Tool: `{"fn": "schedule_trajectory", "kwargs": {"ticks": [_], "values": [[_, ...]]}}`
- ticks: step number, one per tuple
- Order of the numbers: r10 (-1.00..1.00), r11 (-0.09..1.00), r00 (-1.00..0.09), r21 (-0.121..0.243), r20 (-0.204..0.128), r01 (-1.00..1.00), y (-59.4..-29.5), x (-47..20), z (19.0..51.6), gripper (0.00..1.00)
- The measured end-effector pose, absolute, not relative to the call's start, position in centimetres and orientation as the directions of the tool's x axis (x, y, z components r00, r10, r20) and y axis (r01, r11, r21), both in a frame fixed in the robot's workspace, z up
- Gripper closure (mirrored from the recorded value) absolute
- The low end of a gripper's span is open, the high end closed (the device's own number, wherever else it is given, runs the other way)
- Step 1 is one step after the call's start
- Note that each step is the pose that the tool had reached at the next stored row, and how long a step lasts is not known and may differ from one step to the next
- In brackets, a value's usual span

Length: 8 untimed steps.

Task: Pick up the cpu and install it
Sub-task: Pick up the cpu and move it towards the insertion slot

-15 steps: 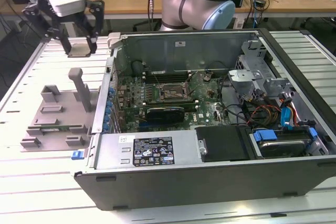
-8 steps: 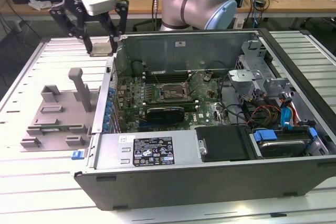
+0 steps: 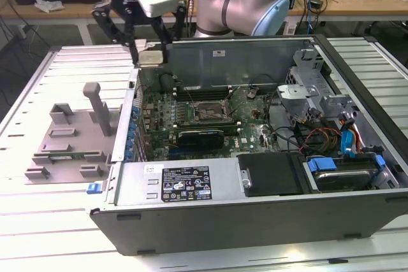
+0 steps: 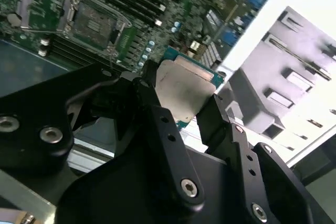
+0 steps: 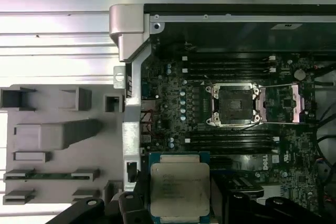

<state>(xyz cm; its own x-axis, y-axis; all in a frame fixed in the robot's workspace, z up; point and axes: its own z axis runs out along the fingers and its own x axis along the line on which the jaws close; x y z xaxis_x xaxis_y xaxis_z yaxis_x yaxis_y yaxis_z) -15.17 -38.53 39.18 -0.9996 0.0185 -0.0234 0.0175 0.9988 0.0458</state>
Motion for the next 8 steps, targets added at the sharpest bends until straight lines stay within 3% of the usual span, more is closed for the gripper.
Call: {"fn": "schedule_trajectory", "kwargs": {"ticks": [8], "values": [[0.019, 0.999, -1.000, 0.046, -0.023, 0.018, -38.5, -10.8, 39.2, 0.45]]}}
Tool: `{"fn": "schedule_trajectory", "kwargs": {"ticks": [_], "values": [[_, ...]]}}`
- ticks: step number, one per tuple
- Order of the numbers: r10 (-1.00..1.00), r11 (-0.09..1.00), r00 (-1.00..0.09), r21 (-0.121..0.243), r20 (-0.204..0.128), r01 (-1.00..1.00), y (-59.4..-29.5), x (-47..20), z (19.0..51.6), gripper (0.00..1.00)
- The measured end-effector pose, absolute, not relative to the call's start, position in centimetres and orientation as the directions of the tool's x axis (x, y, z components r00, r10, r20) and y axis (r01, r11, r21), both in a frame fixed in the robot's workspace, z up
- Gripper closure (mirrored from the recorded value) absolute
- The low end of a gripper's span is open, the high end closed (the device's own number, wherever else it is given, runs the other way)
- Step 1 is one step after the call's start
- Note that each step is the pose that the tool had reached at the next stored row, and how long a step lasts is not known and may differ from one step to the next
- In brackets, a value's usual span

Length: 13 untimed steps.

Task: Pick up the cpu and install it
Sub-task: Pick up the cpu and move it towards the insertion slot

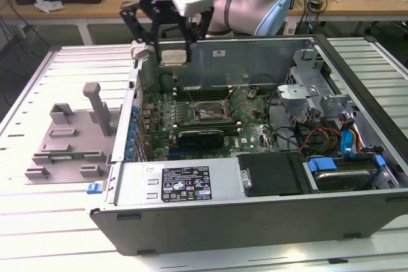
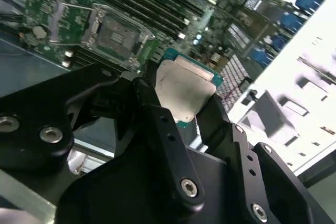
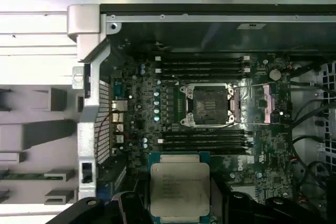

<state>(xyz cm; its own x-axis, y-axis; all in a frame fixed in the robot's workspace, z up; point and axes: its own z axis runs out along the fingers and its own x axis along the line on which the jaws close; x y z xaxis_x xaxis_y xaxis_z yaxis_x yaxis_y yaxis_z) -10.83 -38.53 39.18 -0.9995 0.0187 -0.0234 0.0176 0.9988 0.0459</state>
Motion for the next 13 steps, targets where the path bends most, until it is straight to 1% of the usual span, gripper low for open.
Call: {"fn": "schedule_trajectory", "kwargs": {"ticks": [9, 13], "values": [[0.019, 0.999, -1.000, 0.046, -0.024, 0.018, -38.5, -6.3, 39.1, 0.45], [0.019, 0.999, -1.000, 0.046, -0.023, 0.018, -38.5, -5.4, 38.1, 0.45]]}}
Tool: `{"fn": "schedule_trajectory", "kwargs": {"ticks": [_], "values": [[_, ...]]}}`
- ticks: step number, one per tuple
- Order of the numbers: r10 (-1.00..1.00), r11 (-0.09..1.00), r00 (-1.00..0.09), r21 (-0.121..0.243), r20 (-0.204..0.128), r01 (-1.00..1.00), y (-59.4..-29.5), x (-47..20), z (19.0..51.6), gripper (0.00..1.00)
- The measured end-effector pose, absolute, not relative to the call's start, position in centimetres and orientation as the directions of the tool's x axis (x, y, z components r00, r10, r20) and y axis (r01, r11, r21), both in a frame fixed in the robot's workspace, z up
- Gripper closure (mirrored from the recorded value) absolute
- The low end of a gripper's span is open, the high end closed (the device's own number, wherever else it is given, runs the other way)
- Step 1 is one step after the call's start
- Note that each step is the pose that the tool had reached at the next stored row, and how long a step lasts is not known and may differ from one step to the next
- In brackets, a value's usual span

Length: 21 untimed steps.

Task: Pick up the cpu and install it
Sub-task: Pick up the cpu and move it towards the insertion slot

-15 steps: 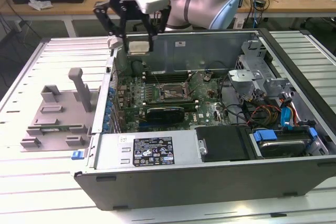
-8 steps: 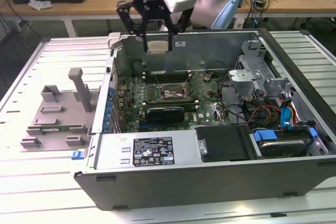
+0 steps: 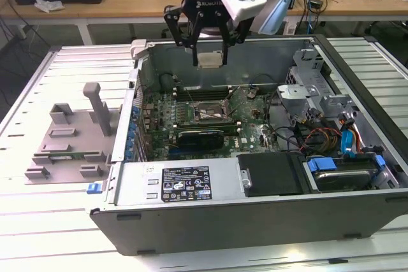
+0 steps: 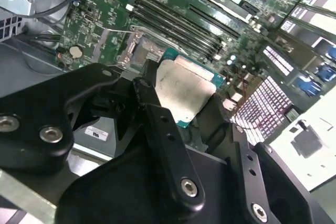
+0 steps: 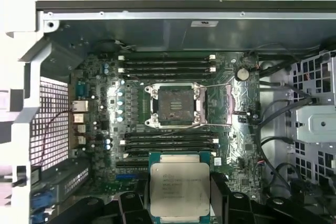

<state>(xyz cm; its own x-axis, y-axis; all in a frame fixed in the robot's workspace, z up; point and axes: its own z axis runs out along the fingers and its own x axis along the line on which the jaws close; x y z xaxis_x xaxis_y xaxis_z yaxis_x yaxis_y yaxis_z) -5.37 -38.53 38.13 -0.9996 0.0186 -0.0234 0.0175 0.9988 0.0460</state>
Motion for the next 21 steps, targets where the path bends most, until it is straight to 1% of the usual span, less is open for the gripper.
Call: {"fn": "schedule_trajectory", "kwargs": {"ticks": [19, 21], "values": [[0.019, 0.999, -1.000, 0.046, -0.020, 0.018, -37.6, -4.2, 33.8, 0.45], [0.019, 0.999, -1.000, 0.046, -0.020, 0.018, -37.3, -4.1, 32.7, 0.45]]}}
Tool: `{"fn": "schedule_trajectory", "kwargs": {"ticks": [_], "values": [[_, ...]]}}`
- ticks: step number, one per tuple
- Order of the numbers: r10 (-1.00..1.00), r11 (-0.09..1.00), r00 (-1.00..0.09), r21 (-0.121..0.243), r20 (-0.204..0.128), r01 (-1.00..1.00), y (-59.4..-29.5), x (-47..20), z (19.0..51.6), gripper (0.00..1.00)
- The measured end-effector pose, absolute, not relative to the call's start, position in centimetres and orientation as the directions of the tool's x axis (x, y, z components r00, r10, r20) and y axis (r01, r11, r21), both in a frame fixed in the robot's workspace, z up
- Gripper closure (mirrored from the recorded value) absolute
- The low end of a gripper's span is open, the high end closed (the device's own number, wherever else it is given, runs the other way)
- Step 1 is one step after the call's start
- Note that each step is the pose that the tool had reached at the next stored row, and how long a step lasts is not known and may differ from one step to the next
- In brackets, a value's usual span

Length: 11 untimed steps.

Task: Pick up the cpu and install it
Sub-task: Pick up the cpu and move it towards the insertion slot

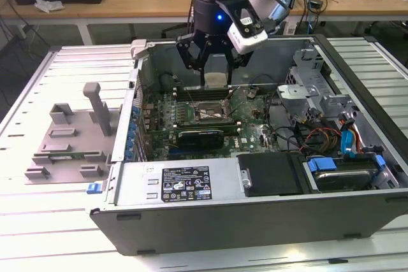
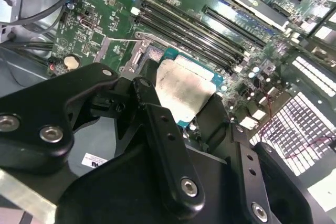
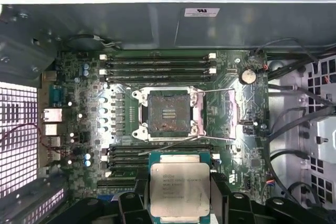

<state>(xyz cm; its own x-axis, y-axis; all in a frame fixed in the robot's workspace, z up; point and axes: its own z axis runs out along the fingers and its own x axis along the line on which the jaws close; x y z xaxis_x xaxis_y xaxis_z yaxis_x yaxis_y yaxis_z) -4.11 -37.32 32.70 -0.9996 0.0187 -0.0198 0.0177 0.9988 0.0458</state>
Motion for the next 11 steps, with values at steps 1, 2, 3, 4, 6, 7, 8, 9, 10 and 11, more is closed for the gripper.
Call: {"fn": "schedule_trajectory", "kwargs": {"ticks": [1, 2, 3, 4, 6, 7, 8, 9, 10, 11], "values": [[0.019, 0.999, -1.000, 0.046, -0.020, 0.018, -37.3, -4.1, 32.5, 0.45], [0.019, 0.999, -1.000, 0.046, -0.020, 0.018, -37.3, -4.1, 32.3, 0.45], [0.019, 0.999, -1.000, 0.046, -0.020, 0.018, -37.2, -4.1, 32.1, 0.45], [0.019, 0.999, -1.000, 0.046, -0.020, 0.018, -37.1, -4.0, 31.9, 0.45], [0.019, 0.999, -1.000, 0.046, -0.020, 0.018, -36.9, -4.0, 31.3, 0.45], [0.019, 0.999, -1.000, 0.046, -0.020, 0.018, -36.8, -4.0, 31.1, 0.45], [0.018, 0.999, -1.000, 0.046, -0.020, 0.017, -36.7, -4.0, 30.9, 0.45], [0.017, 0.999, -1.000, 0.046, -0.020, 0.016, -36.5, -4.0, 30.7, 0.45], [0.015, 0.999, -1.000, 0.046, -0.020, 0.014, -36.3, -4.0, 30.4, 0.45], [0.013, 0.999, -1.000, 0.046, -0.020, 0.012, -36.2, -4.0, 30.3, 0.45]]}}
